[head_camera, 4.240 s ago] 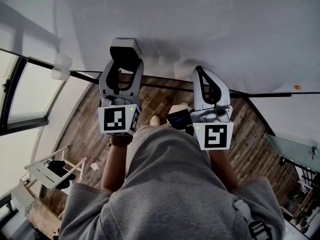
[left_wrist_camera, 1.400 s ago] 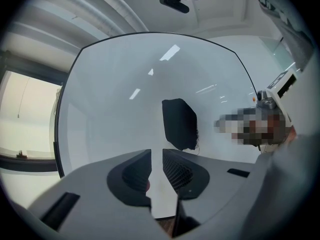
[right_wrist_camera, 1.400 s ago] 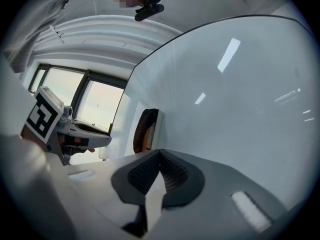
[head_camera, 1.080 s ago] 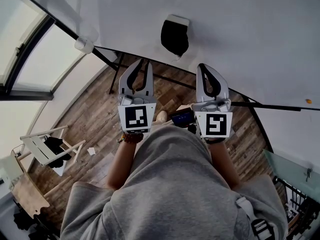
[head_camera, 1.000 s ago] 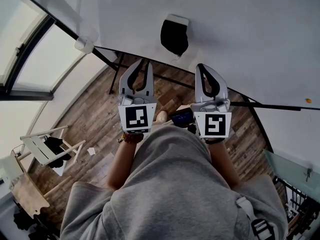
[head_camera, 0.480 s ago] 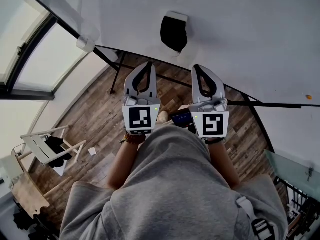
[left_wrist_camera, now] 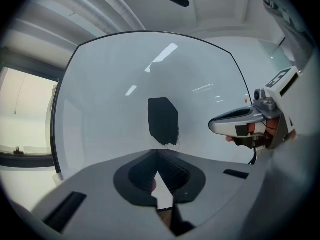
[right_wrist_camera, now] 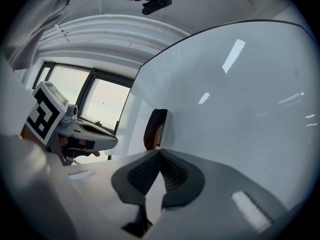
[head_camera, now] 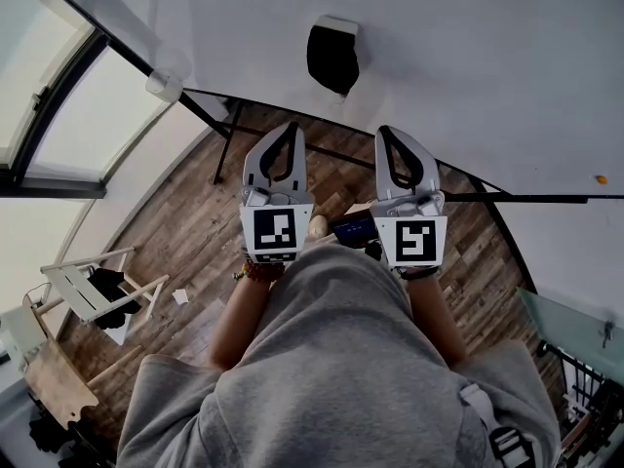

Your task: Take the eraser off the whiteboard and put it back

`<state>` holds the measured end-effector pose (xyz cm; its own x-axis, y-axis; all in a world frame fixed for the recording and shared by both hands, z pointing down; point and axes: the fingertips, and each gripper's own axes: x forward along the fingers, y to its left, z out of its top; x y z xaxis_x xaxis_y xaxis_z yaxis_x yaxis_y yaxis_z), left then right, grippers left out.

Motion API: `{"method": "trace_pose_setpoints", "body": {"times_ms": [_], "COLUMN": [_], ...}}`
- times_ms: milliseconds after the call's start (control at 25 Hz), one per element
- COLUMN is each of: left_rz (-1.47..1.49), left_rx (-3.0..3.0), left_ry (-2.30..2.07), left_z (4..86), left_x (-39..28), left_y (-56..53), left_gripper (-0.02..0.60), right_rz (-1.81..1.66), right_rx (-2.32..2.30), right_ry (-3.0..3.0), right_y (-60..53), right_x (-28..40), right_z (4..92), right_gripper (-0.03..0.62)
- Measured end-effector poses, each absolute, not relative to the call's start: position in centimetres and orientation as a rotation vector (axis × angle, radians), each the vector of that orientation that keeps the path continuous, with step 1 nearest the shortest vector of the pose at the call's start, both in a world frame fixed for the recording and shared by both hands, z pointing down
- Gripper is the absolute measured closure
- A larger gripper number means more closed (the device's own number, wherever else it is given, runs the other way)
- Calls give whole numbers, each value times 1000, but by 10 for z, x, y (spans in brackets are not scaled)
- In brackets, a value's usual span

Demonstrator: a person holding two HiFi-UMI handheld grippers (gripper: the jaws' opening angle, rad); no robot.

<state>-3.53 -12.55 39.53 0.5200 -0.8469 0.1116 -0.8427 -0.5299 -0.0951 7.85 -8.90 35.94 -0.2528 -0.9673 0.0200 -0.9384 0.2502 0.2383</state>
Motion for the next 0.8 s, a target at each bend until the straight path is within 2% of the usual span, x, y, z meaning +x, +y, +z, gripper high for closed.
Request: {"method": "trace_pose_setpoints", "body": {"times_ms": [800], "left_rz": [-230], "left_rx": [-2737], "left_ry": [1504], "left_z": [408], "left_x": [-41], "left_y": [-121], "left_gripper": [574], "right_rz": [-186], "right_rx": [1848], "right_ry": [-2330], "right_y": [-87], "right_x": [90], "right_z": [376], "right_gripper": [583]}}
